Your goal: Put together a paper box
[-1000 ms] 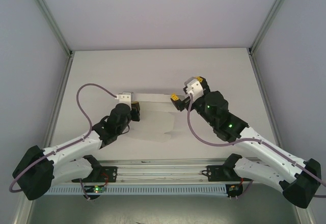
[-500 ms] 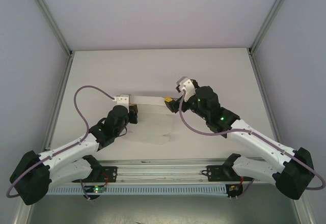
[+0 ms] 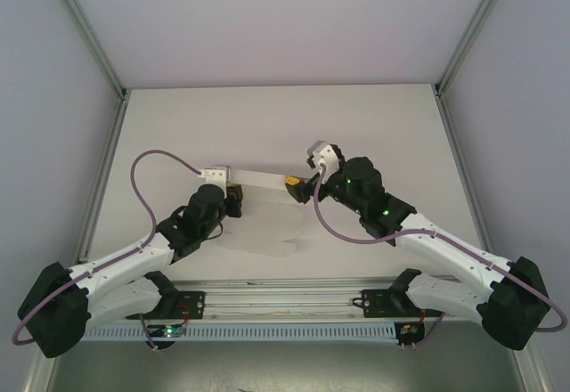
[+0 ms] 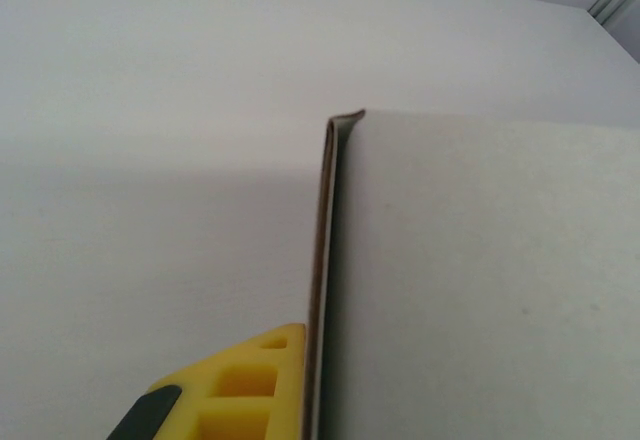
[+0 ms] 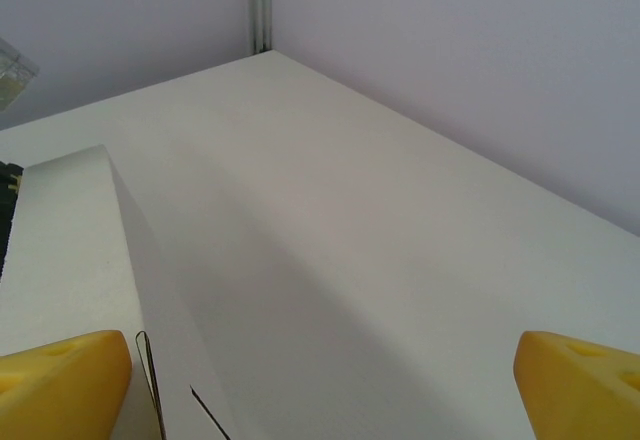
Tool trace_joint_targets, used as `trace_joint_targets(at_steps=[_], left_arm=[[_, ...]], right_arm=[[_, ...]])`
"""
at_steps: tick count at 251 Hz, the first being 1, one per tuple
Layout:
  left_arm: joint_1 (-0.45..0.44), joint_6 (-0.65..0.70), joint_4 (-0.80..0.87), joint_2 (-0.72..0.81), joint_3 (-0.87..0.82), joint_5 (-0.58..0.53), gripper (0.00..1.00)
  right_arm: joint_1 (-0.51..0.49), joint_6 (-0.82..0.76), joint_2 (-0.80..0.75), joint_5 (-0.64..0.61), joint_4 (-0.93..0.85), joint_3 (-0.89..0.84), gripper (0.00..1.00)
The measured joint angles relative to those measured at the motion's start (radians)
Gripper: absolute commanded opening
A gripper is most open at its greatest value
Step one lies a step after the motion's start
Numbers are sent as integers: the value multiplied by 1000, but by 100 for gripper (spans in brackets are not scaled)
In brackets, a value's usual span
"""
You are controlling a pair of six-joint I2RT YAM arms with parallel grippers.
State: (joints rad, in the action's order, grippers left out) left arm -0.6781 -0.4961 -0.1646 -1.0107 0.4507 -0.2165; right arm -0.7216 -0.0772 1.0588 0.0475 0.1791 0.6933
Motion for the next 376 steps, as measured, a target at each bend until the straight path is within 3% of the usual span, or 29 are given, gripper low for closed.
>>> trace_joint_targets(at_steps=[129, 188, 236, 294, 344, 376], left_arm=[[13, -135, -26, -29, -6, 36, 0], [13, -169, -61, -50, -23, 37, 0], [19, -214, -125, -125, -13, 48, 0], [37, -250, -137, -193, 6, 51, 0], [37, -261, -159, -193, 21, 51, 0], [37, -260, -130, -183, 50, 32, 0]], right_arm=[[0, -3, 82, -11, 198, -33, 98], [-14, -3, 109, -18, 340, -84, 98], [-21, 20, 189, -18, 558, -121, 98], [-21, 23, 300, -86, 725, -125, 98], [-42, 23, 319, -171, 851, -142, 98], [-56, 14, 286, -206, 843, -148, 98]])
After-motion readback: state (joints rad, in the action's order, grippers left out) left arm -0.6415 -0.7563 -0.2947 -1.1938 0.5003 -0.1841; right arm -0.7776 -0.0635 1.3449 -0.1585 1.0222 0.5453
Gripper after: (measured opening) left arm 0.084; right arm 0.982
